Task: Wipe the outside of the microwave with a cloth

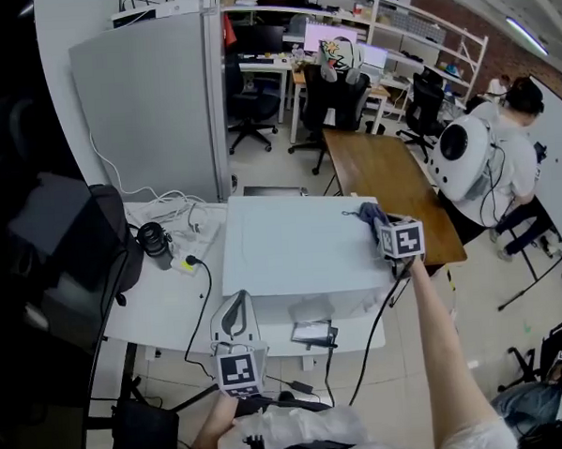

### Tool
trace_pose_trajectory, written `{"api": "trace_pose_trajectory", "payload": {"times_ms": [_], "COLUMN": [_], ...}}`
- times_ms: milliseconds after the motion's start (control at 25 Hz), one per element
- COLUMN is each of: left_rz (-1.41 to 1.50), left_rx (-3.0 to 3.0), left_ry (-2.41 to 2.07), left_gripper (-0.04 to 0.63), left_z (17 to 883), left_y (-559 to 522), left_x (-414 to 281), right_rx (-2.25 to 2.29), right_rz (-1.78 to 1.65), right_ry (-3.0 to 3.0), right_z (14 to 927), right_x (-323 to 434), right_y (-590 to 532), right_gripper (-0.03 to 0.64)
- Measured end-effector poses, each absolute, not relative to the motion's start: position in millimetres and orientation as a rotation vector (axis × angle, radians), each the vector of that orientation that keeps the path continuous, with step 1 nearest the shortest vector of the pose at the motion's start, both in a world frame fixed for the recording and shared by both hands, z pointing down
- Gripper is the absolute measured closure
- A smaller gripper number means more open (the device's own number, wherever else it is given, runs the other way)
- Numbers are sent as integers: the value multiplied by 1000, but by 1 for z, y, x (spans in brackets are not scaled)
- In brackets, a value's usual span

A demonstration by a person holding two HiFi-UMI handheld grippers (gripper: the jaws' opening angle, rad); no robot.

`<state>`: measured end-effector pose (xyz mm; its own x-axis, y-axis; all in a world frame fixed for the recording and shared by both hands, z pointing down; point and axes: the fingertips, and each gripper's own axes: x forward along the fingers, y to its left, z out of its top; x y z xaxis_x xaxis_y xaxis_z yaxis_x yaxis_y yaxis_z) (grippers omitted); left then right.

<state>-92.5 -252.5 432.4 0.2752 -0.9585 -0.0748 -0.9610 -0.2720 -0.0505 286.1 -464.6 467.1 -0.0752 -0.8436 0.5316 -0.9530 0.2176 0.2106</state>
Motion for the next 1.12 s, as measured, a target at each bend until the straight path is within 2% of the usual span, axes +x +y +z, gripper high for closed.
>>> {"api": "trace_pose_trajectory", "payload": {"times_ms": [160, 360, 560, 720, 920, 1120], "left_rz": [48, 39, 20, -21, -39, -22], "left_rx": [-2433, -2423, -2405, -2362, -2307, -2317], "left_ry": [1854, 1879, 1870, 1892, 1953, 1969], "left_gripper": [603, 603, 603, 603, 603, 603], "left_z": [431, 433, 429, 431, 431, 433], "left_y": [-251, -250, -239, -233, -230, -238], "left_x": [-86, -86, -87, -104, -125, -127], "right_rx": [1697, 1535, 1317, 1205, 1165, 1182], "right_rz": [227, 178, 296, 341, 434, 330], "right_ry": [-2109, -2338, -2413, -2299, -2122, -2093], "right_z": [410, 345, 366, 409, 457, 459], "right_x": [251, 125, -5, -72, -81, -55], "right_y": [-464, -470, -491, -512, -516, -528], "right_gripper": [498, 499, 497, 497, 497, 497]}}
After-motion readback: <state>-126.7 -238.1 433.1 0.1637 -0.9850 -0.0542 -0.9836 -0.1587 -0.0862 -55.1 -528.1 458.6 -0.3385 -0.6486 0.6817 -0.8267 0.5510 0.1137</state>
